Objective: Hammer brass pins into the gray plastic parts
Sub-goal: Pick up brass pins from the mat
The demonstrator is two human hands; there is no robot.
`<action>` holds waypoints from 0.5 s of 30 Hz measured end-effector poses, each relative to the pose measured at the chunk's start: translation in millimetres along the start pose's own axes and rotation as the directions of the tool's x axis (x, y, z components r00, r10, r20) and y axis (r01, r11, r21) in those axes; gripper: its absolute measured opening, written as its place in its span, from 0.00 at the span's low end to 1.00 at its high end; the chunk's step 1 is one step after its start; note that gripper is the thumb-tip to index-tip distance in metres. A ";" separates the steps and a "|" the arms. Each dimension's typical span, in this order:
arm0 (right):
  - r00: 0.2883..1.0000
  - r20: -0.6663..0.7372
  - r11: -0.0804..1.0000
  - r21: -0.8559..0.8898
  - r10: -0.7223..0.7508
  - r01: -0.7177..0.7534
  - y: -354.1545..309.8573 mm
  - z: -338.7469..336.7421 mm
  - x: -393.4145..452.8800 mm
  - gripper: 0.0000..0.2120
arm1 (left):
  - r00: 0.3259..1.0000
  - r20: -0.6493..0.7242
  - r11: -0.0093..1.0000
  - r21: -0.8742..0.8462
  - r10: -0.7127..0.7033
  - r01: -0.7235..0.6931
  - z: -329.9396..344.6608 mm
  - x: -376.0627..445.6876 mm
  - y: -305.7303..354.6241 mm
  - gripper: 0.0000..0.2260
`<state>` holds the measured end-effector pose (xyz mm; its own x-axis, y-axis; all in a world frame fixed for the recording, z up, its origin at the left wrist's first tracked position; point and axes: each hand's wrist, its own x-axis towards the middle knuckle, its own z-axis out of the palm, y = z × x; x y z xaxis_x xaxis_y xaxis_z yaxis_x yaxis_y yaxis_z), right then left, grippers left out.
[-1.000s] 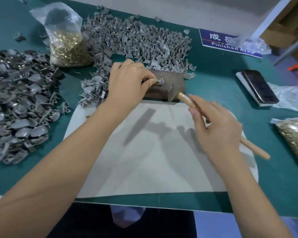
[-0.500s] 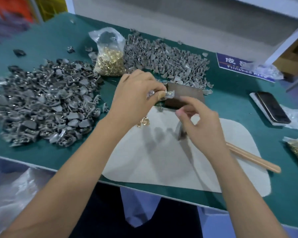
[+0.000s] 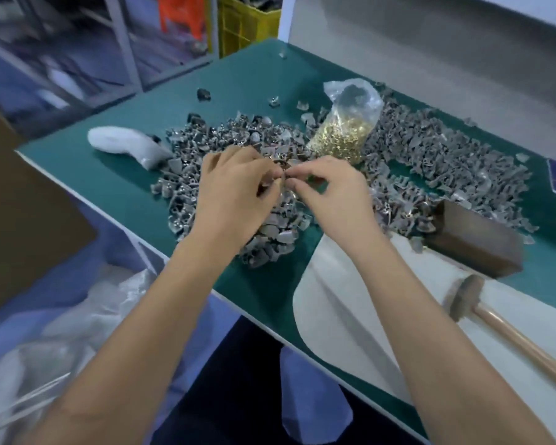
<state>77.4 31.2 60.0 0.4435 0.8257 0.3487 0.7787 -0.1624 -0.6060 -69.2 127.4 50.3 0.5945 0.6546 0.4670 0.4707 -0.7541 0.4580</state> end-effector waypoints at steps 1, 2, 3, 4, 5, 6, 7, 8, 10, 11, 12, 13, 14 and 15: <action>1.000 0.025 1.000 0.003 0.001 -0.001 -4.7 6.6 5.2 0.06 | 0.999 0.007 0.999 0.010 -0.032 0.032 -3.0 -1.2 -7.1 0.06; 0.999 0.052 1.000 -0.005 -0.005 0.005 -8.3 12.6 9.2 0.06 | 0.998 0.016 0.998 0.013 -0.055 0.055 -5.7 -2.7 -13.3 0.07; 0.997 0.080 1.000 -0.025 -0.013 0.015 -10.7 17.7 12.5 0.06 | 0.997 0.027 0.998 0.009 -0.068 0.068 -7.8 -4.7 -18.5 0.07; 0.994 0.105 0.998 -0.050 -0.018 0.023 -12.2 21.9 15.1 0.06 | 0.996 0.039 0.997 0.003 -0.075 0.075 -9.4 -7.2 -22.6 0.08; 0.992 0.123 0.997 -0.072 -0.018 0.027 -13.3 25.4 17.2 0.06 | 0.996 0.045 0.997 -0.002 -0.078 0.078 -10.6 -10.1 -26.0 0.08; 0.991 0.130 0.995 -0.094 -0.014 0.026 -13.8 27.3 18.4 0.06 | 0.996 0.044 0.997 -0.006 -0.077 0.078 -10.9 -12.9 -28.0 0.08; 0.991 0.136 0.993 -0.112 -0.012 0.027 -14.2 28.3 19.3 0.05 | 0.996 0.036 0.997 -0.012 -0.078 0.078 -11.1 -15.0 -29.3 0.09; 0.989 0.145 0.992 -0.124 -0.016 0.034 -14.8 29.2 19.9 0.06 | 0.997 0.022 0.997 -0.020 -0.078 0.078 -10.9 -16.3 -30.2 0.09; 0.986 0.162 0.990 -0.126 -0.045 0.066 -14.7 27.0 18.6 0.08 | 0.998 -0.009 0.997 -0.039 -0.068 0.068 -8.4 -17.9 -28.3 0.09; 0.985 0.161 0.991 -0.109 -0.056 0.074 -13.0 22.7 16.4 0.08 | 0.998 -0.021 0.997 -0.055 -0.057 0.056 -6.1 -18.2 -25.1 0.10; 0.986 0.153 0.994 -0.077 -0.059 0.072 -11.1 17.8 13.8 0.09 | 0.999 -0.029 0.997 -0.067 -0.045 0.043 -4.5 -18.5 -21.5 0.10; 0.989 0.140 0.997 -0.049 -0.054 0.061 -8.1 11.8 11.0 0.08 | 0.999 -0.031 0.997 -0.075 -0.028 0.025 -3.3 -18.6 -16.8 0.09; 0.992 0.122 0.998 -0.041 -0.042 0.047 -3.0 4.0 7.3 0.08 | 1.000 -0.026 0.997 -0.081 -0.003 0.000 -0.3 -18.0 -10.0 0.09; 0.994 0.106 0.998 -0.053 -0.028 0.034 3.1 -4.3 3.2 0.07 | 0.999 -0.018 0.995 -0.090 0.028 -0.030 2.9 -17.9 -2.4 0.08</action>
<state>83.1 31.0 62.3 0.3721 0.8823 0.2882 0.8158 -0.1628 -0.5550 -79.1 117.4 38.7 0.5956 0.6339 0.4934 0.3919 -0.7655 0.5103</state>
